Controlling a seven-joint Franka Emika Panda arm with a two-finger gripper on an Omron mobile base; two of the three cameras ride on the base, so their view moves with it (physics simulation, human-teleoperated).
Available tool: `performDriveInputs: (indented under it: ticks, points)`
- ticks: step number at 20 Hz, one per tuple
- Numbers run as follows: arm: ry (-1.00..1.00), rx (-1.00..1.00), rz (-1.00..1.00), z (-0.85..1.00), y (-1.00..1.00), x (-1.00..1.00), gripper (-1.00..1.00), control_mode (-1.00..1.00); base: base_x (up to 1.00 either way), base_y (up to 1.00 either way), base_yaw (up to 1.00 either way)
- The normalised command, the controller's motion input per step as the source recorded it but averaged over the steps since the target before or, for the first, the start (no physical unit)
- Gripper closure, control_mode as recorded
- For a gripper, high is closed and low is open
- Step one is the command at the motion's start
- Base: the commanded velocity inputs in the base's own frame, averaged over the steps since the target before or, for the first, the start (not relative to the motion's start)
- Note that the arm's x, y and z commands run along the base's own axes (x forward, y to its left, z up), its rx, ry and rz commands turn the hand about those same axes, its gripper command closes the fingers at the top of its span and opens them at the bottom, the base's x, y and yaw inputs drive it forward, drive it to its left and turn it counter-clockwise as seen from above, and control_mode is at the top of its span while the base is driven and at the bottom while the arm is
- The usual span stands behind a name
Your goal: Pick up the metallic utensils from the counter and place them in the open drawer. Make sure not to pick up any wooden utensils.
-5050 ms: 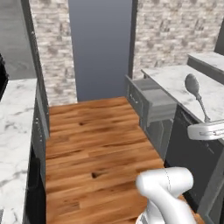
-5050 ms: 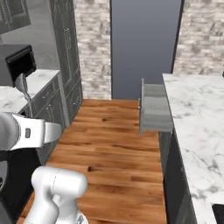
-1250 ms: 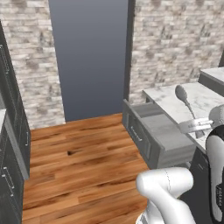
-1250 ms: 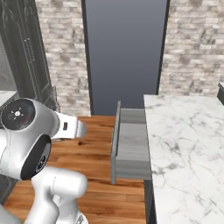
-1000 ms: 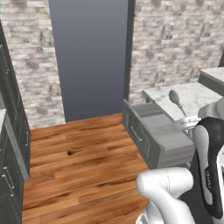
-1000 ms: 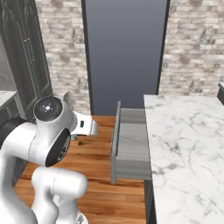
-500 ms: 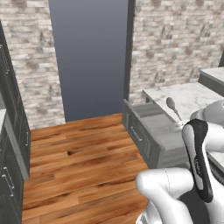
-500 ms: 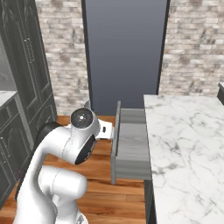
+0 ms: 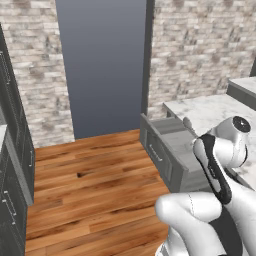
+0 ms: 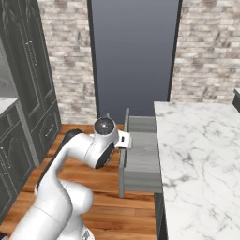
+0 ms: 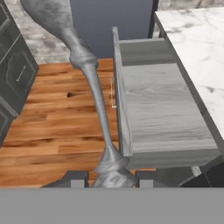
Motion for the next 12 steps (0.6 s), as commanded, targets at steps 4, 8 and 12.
performDriveInputs:
  ticks: [4,8,12]
  points:
    - [0.02,0.00,0.00,-0.50,-0.17,0.53,1.00,-1.00,0.00,0.00,0.00]
    - [0.00,0.00,0.00,-0.35,-0.24,0.48,1.00,-1.00,0.00,0.00,0.00]
    - [0.01,0.00,0.00,-0.41,-0.12,0.55,1.00,-1.00,0.00,0.00,0.00]
